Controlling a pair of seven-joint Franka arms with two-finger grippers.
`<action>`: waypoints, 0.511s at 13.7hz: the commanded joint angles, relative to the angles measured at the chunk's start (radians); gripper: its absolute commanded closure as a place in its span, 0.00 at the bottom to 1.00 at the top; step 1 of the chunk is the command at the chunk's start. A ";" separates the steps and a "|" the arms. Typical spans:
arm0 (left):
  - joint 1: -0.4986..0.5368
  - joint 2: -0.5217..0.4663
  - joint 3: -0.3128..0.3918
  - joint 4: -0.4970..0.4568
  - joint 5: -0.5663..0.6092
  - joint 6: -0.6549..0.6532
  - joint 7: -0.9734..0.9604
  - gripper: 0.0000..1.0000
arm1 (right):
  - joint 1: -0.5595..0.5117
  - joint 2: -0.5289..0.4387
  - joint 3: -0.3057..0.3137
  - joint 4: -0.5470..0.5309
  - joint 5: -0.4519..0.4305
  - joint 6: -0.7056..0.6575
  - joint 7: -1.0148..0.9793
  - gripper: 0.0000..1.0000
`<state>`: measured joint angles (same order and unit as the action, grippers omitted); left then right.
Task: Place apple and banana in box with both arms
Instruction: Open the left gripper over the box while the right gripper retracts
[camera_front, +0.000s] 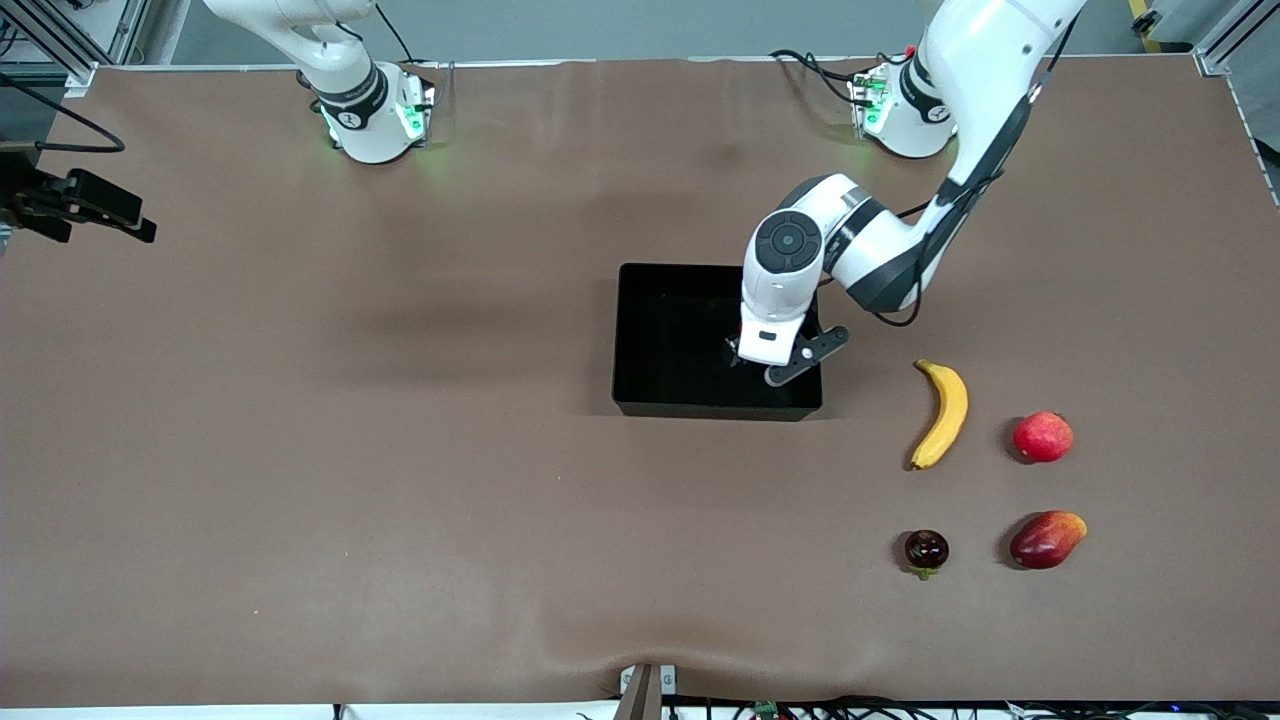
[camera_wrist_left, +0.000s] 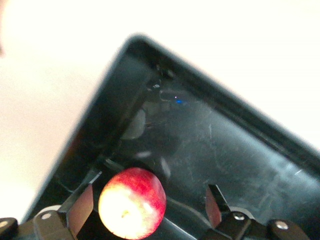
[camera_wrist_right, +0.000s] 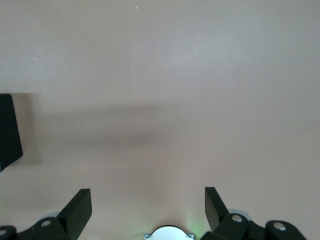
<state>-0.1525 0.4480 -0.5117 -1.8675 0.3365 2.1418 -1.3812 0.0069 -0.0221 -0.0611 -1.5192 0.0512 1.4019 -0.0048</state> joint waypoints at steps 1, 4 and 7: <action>0.010 -0.011 -0.005 0.115 0.018 -0.144 0.037 0.00 | -0.019 0.007 0.020 0.027 -0.013 0.005 -0.001 0.00; 0.124 -0.017 -0.004 0.143 0.021 -0.171 0.303 0.00 | -0.044 0.007 0.014 0.028 -0.004 0.008 0.000 0.00; 0.267 -0.002 -0.001 0.130 0.038 -0.125 0.638 0.00 | -0.068 0.007 0.015 0.030 0.022 0.012 0.000 0.00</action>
<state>0.0435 0.4312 -0.5012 -1.7308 0.3518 1.9907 -0.9017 -0.0323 -0.0214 -0.0613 -1.5093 0.0567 1.4159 -0.0048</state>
